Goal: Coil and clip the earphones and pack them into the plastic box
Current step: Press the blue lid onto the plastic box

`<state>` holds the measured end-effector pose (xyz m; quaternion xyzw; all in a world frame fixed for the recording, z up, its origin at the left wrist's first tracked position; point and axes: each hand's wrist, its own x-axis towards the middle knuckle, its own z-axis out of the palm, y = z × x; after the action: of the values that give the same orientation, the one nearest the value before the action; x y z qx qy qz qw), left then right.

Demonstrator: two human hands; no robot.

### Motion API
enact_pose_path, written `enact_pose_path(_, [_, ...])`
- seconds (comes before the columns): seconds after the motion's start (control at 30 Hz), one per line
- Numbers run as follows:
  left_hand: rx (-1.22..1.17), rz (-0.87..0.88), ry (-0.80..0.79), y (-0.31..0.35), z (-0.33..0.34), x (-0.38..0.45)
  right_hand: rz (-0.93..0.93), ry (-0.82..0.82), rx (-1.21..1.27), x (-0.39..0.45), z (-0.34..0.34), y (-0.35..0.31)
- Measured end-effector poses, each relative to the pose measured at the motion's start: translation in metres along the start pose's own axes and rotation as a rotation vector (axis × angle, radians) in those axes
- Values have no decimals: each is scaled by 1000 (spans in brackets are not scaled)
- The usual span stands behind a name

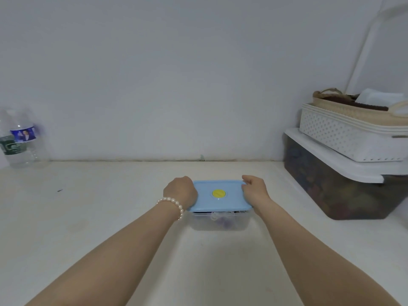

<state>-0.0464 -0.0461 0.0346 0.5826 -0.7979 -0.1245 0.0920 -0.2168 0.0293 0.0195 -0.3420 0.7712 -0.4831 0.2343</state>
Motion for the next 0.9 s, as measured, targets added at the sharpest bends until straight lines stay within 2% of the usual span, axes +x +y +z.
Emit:
enact_pose_path(0.27, [69,25,18,1,4,3,16,18,-34,4,0,10])
enact_pose_path(0.53, [-20,-39,-22,-3,11,5,11,30,-77,5,1,12])
enact_pose_path(0.7, [-102,-68,16,-7,18,5,-8,28,-122,4,1,11])
enact_pose_path(0.9, [-112,-27,31,-8,23,3,-71,27,-202,4,2,16])
